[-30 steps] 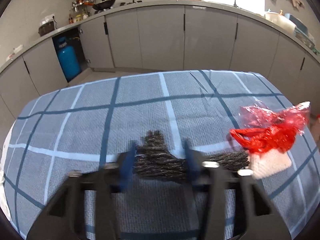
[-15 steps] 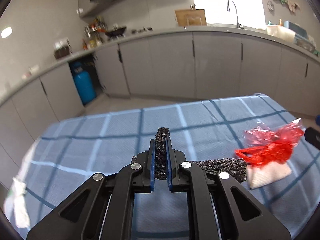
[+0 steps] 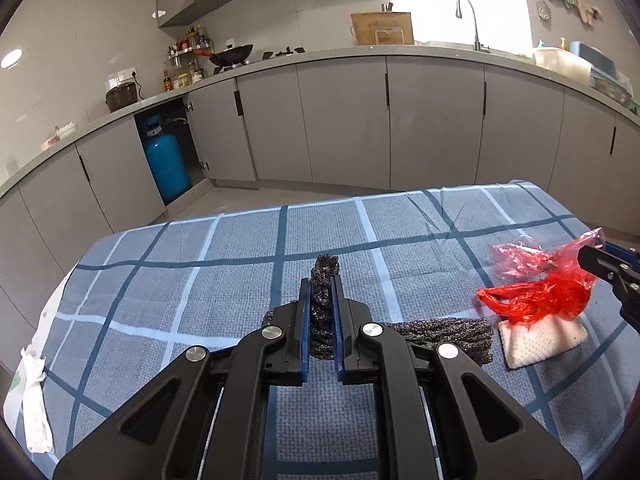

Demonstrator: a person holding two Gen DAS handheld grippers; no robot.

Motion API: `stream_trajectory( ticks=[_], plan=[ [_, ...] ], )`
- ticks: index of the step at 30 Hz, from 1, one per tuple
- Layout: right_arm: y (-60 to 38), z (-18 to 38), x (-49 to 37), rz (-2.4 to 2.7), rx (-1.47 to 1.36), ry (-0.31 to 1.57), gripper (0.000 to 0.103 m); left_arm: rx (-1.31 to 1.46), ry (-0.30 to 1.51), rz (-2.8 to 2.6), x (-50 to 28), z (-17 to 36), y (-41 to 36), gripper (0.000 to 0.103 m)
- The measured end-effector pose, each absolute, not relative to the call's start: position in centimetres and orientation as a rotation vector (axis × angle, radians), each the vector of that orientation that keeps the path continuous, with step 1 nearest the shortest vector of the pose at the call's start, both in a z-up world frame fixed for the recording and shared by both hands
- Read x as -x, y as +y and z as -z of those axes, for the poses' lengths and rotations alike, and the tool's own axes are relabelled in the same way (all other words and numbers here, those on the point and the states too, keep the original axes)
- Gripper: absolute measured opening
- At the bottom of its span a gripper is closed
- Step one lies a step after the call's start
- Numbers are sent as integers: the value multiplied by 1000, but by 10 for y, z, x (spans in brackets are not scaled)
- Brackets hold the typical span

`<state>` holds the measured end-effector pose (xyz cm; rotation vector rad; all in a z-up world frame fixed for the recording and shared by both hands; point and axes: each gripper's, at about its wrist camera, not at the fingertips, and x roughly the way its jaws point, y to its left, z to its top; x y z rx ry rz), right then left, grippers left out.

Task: Collect trash
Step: 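Grasp the black mesh scrubber with the left tool while the right tool grasps the red plastic bag, then lift the scrubber and red bag up from the table with both tools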

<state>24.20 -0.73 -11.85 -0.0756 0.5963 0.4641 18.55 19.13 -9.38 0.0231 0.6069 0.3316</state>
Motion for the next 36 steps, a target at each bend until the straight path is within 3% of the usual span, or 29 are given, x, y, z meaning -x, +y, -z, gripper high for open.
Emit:
stream_trajectory(
  ticks=[19, 36],
  plan=[
    [-53, 62, -192, -476, -17, 430, 15, -64, 484, -297, -157, 39, 153, 10],
    [-121, 54, -158, -378, -85, 382, 15, -141, 435, -179, -162, 16, 84, 10]
  ],
)
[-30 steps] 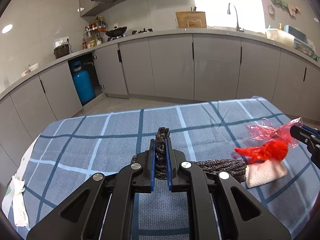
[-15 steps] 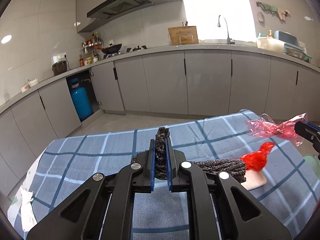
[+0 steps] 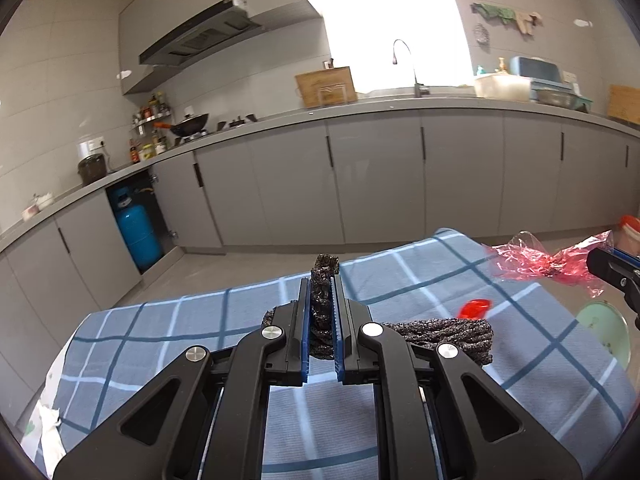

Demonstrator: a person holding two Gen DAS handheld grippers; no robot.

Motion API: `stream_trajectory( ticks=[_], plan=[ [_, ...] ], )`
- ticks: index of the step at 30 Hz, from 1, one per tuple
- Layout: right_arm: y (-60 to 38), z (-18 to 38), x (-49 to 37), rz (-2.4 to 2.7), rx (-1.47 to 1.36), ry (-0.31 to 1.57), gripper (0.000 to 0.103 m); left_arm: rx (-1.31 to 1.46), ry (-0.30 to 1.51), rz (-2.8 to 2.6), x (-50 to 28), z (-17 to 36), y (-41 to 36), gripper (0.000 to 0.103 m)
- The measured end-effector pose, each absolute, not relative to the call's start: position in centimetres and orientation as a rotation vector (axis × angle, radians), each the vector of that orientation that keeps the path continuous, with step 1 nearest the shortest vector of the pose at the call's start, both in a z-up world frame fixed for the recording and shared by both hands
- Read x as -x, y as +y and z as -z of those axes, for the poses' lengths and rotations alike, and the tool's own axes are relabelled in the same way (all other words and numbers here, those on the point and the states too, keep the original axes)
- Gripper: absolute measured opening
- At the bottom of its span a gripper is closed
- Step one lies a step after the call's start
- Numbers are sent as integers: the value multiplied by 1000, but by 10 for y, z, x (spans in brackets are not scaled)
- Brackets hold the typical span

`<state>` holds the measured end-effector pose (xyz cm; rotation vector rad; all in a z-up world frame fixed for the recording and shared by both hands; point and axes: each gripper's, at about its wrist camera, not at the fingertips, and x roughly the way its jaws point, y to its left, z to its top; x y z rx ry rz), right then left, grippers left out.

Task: Collect trash
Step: 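Lift the scrubber and red bag up from the table with both tools, then carry the scrubber and red bag over the green bin and open both tools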

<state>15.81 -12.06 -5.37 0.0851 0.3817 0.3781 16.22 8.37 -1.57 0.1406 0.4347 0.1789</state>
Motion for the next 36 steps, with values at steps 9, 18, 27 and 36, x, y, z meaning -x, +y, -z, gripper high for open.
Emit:
stream_trajectory(
  ticks=[9, 18, 27, 36],
  plan=[
    [-151, 56, -150, -329, -122, 371, 15, -185, 450, -98, -168, 20, 41, 10],
    [-179, 59, -144, -279, -150, 364, 15, -224, 457, -36, -175, 24, 7, 10],
    [-211, 66, -141, -217, -178, 365, 15, -269, 455, 33, -182, 28, -33, 10],
    [-246, 73, -139, -159, -199, 370, 15, -306, 459, 103, -189, 33, -72, 10]
  ],
)
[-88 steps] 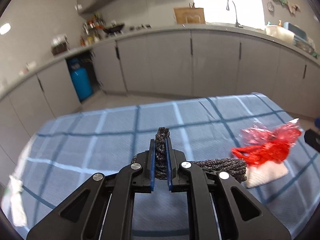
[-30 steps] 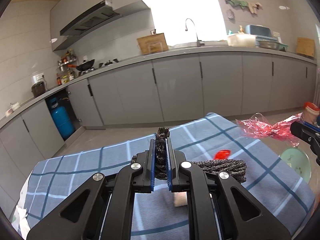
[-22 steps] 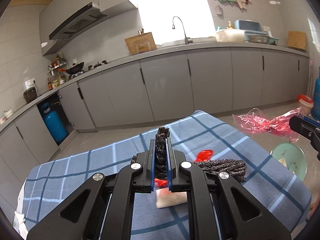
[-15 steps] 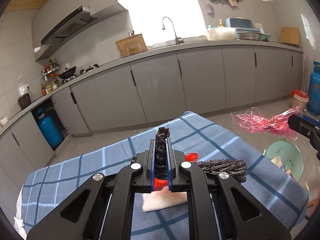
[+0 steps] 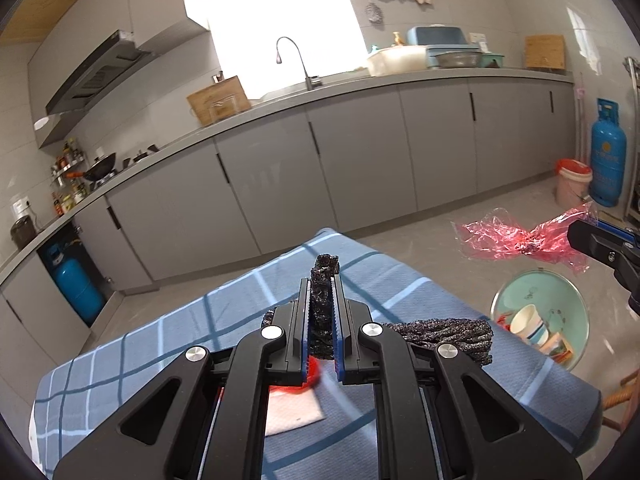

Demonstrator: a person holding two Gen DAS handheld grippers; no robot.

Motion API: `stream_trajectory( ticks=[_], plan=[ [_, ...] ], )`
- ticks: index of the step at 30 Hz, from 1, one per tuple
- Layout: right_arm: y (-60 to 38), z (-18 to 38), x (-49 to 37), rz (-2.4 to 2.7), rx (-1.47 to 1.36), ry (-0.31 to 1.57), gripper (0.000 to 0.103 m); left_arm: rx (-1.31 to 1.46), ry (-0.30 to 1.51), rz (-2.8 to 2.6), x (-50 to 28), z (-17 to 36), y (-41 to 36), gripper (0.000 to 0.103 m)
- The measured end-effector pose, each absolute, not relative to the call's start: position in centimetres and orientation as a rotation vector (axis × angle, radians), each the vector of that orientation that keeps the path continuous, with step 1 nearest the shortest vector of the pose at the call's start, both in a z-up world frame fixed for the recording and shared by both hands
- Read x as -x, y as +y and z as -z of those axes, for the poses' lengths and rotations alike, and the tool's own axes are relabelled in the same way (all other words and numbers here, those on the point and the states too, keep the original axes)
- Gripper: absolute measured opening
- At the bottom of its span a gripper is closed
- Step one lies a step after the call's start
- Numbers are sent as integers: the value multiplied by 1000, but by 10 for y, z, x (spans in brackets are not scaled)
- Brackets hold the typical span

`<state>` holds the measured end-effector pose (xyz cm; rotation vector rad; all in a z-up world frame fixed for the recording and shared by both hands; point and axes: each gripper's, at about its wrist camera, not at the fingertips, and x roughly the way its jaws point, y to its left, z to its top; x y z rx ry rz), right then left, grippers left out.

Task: Collect trash
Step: 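Carry the scrubber and red bag over the green bin and open both tools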

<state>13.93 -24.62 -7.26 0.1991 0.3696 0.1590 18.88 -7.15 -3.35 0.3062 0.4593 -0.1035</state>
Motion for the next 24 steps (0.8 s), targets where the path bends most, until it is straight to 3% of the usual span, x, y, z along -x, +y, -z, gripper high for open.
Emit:
stream_trajectory(
  ticks=[24],
  plan=[
    [-342, 105, -136, 19, -244, 416, 16, -363, 471, 318, -199, 58, -186, 10]
  ],
)
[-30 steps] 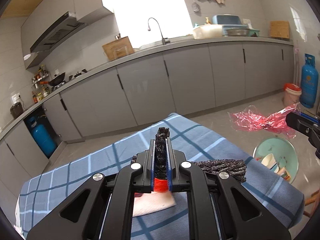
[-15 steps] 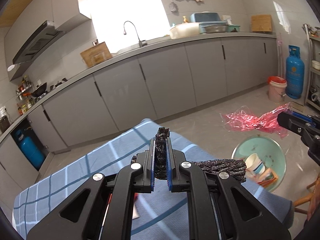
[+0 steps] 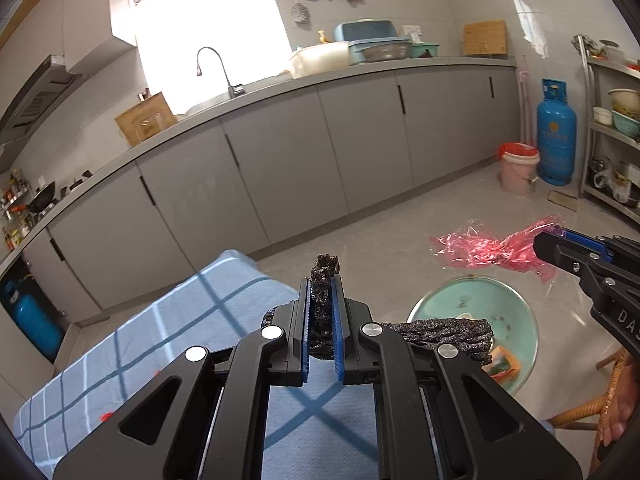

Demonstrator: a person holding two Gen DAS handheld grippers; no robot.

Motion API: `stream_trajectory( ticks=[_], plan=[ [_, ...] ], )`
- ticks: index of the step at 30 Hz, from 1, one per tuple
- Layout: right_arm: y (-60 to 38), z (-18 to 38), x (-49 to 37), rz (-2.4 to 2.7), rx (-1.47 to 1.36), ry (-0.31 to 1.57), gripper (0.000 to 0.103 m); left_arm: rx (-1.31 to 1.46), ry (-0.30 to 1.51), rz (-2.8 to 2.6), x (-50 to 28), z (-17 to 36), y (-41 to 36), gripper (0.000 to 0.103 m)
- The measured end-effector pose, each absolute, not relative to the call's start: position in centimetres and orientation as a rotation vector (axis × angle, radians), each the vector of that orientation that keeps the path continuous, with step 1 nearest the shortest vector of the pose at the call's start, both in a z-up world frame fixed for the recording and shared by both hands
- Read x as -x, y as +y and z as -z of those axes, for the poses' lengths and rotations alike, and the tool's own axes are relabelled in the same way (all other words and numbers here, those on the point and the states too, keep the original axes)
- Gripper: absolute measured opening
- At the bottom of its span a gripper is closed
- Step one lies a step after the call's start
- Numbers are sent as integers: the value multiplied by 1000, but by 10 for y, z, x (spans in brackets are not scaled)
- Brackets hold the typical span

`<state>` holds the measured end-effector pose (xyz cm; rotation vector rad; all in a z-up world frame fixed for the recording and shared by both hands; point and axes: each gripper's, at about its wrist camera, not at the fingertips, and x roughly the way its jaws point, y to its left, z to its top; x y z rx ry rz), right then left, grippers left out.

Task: Collect trash
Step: 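Carry the scrubber and red bag over the green bin and open both tools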

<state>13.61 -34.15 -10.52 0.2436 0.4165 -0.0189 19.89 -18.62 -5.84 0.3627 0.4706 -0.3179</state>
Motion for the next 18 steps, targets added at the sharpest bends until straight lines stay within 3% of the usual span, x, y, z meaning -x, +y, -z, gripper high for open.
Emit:
stream_trajectory(
  ticks=[18],
  plan=[
    [-384, 120, -136, 92, -273, 445, 16, -389, 518, 398, -207, 83, -238, 10]
  ],
)
